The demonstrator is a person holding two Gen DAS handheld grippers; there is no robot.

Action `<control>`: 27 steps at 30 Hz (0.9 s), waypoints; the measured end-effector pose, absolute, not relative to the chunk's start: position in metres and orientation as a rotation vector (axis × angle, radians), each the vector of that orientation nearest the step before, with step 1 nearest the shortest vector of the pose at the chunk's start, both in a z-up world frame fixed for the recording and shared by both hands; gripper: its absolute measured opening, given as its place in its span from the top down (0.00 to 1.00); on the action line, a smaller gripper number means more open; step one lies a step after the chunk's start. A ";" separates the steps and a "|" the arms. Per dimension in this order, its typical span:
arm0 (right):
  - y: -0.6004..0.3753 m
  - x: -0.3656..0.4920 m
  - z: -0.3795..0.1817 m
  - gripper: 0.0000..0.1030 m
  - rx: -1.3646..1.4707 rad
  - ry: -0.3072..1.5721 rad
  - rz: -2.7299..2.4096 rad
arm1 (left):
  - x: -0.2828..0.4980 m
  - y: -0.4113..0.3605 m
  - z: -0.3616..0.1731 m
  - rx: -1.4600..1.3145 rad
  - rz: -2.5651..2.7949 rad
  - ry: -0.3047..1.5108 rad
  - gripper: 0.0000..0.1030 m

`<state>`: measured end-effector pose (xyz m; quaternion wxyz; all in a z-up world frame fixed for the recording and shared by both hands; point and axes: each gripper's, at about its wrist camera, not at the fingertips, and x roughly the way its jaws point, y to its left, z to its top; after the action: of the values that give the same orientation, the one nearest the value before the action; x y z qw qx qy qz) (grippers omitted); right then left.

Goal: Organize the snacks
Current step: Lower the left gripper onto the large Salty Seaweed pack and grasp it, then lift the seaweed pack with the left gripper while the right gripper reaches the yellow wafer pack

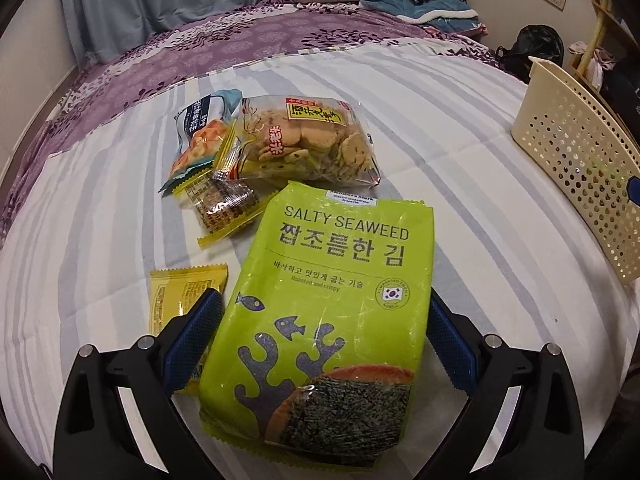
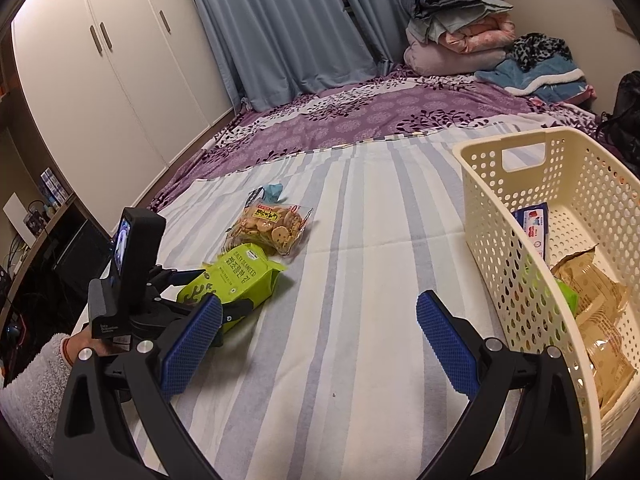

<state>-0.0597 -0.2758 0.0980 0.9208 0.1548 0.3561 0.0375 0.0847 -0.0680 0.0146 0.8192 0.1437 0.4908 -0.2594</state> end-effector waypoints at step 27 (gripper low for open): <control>-0.235 -0.023 0.075 0.06 0.230 0.840 0.174 | 0.063 0.035 0.090 0.094 -0.363 0.886 0.21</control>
<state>-0.0228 -0.2354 0.0751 0.9031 0.1114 0.4061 0.0841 0.0631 0.0354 0.0895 0.8865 0.0453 0.4261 -0.1744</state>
